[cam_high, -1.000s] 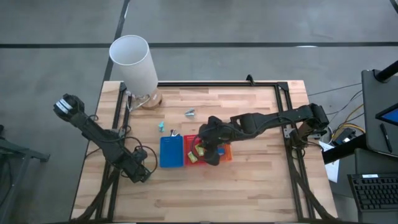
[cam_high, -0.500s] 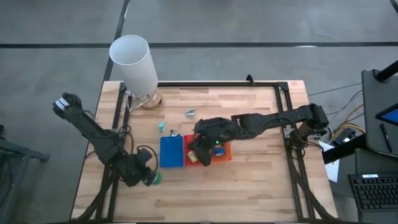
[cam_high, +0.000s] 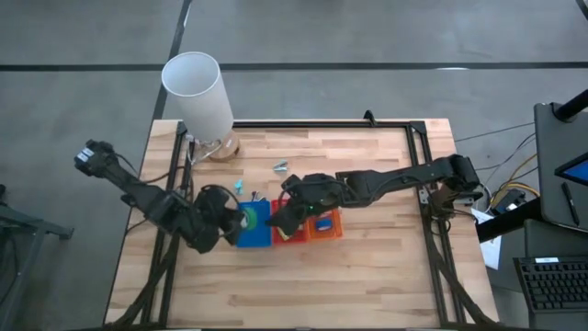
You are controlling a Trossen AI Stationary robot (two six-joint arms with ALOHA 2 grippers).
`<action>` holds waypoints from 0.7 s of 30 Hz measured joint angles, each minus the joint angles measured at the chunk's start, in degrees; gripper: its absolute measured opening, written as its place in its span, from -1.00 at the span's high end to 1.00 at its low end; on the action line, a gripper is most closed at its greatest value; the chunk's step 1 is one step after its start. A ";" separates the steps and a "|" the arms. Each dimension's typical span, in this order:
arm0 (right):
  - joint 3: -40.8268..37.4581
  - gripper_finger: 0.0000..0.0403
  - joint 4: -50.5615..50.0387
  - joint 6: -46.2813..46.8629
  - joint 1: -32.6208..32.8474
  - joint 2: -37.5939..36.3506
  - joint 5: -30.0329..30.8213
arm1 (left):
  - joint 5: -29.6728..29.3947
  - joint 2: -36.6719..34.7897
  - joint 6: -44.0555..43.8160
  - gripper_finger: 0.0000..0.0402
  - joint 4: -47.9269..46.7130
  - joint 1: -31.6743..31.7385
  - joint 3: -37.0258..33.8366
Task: Pick and place Stapler, Stapler remover, tape
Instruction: Put the green tape into the orange bin
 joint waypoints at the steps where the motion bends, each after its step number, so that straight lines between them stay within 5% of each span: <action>1: -0.07 0.07 0.50 0.55 -0.03 0.38 1.03 | -0.06 0.00 0.56 0.74 0.00 0.64 0.18; 10: -0.26 -0.36 2.30 4.57 -0.88 2.59 5.28 | -1.84 0.02 6.13 0.74 3.21 2.64 0.92; 21: -0.01 -0.30 5.78 6.10 -1.04 4.99 6.36 | -2.69 0.07 11.77 0.73 8.18 3.90 0.87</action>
